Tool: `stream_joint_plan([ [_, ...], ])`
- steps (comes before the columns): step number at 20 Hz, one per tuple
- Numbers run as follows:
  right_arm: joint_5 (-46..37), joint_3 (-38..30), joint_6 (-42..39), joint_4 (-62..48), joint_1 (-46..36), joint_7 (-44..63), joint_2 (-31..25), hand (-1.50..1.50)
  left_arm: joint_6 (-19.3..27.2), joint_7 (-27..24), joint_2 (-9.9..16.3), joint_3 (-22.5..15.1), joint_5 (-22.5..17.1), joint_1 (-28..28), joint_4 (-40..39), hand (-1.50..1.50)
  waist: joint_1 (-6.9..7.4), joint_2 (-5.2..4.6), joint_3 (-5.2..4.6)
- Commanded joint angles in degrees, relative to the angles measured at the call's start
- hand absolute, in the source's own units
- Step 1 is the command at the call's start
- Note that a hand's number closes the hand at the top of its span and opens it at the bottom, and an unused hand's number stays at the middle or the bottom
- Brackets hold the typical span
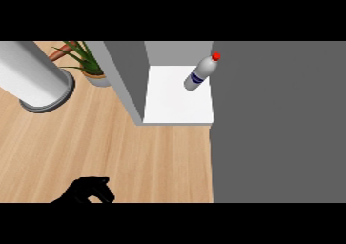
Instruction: Pick up the bottled water, place it into the cabinet and close the cabinet
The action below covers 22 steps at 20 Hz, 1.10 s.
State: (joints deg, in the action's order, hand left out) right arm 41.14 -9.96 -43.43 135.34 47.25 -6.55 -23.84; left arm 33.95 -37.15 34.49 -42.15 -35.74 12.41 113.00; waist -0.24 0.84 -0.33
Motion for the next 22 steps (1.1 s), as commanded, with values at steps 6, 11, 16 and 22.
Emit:
stream_joint_plan([
  [6, -8.8, 5.0, 1.3, 16.9, 0.0, 5.6, -1.5, 1.5, -4.2, -3.0, 8.4, 8.6, -4.8, 8.7, 6.1, -1.5, 1.26, 0.32, -0.36],
  [11, -9.7, 9.3, 1.5, 17.1, -3.5, 7.4, -2.7, 1.5, -5.8, -3.9, 11.6, 11.3, -6.4, 12.8, 9.5, -1.5, 2.04, 0.79, -0.49],
  [16, -11.1, 14.2, 2.5, 16.7, -9.0, 10.3, -4.3, 1.5, -8.2, -4.2, 13.3, 12.8, -8.3, 15.7, 10.0, -1.5, 2.26, 0.84, -0.75],
  [22, -12.5, 19.5, 3.9, 14.5, -16.7, 14.0, -5.5, 1.5, -10.9, -4.6, 15.9, 15.1, -10.2, 18.8, 11.2, -1.5, 3.01, 1.48, -1.08],
])
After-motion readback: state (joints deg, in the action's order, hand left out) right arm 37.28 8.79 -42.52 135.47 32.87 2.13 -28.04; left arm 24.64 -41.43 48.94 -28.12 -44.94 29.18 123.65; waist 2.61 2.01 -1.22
